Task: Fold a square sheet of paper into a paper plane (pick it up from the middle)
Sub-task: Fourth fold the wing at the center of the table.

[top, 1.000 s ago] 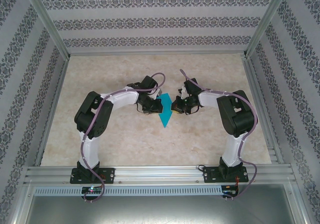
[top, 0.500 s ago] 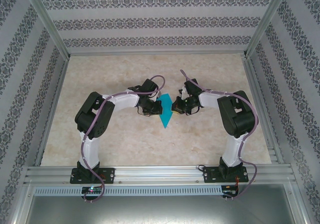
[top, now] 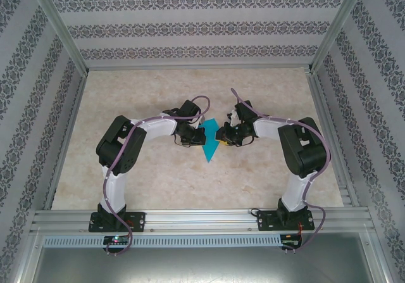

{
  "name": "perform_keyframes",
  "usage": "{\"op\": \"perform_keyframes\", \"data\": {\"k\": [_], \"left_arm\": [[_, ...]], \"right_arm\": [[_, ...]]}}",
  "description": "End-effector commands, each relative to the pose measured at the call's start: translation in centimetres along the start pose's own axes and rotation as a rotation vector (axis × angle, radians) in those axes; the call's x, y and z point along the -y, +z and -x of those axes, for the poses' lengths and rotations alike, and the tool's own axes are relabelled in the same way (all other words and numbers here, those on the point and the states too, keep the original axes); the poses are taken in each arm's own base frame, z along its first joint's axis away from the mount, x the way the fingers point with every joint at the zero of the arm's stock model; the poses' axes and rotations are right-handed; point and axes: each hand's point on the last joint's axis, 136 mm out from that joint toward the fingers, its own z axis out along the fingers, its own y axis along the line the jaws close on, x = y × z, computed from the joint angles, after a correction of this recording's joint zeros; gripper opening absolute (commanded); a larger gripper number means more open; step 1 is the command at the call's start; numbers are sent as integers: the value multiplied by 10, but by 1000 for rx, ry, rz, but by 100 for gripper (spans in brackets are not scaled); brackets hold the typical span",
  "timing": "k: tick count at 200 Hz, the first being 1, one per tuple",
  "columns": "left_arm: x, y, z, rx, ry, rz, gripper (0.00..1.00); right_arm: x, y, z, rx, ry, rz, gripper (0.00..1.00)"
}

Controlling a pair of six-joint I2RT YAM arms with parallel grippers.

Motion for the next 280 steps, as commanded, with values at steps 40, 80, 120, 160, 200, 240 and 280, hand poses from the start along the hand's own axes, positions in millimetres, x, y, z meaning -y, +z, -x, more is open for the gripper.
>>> {"op": "perform_keyframes", "data": {"k": [40, 80, 120, 160, 200, 240, 280], "left_arm": [[-29, 20, -20, -78, 12, 114, 10], [-31, 22, -22, -88, 16, 119, 10], [-31, 22, -22, -91, 21, 117, 10], [-31, 22, -22, -95, 26, 118, 10], [-30, 22, -22, -100, 29, 116, 10], [-30, 23, -22, -107, 30, 115, 10], [-30, 24, -24, -115, 31, 112, 10]], "right_arm": [[-15, -2, -13, -24, -24, 44, 20], [-18, -2, -15, -27, -34, 37, 15], [-3, -2, -17, -31, -41, -48, 9], [14, -2, -16, -29, -46, -146, 6], [3, -2, -14, -34, -77, -149, 6], [-9, 0, -14, -38, -101, -138, 9], [-17, -2, -17, -34, -124, -129, 16]]}}
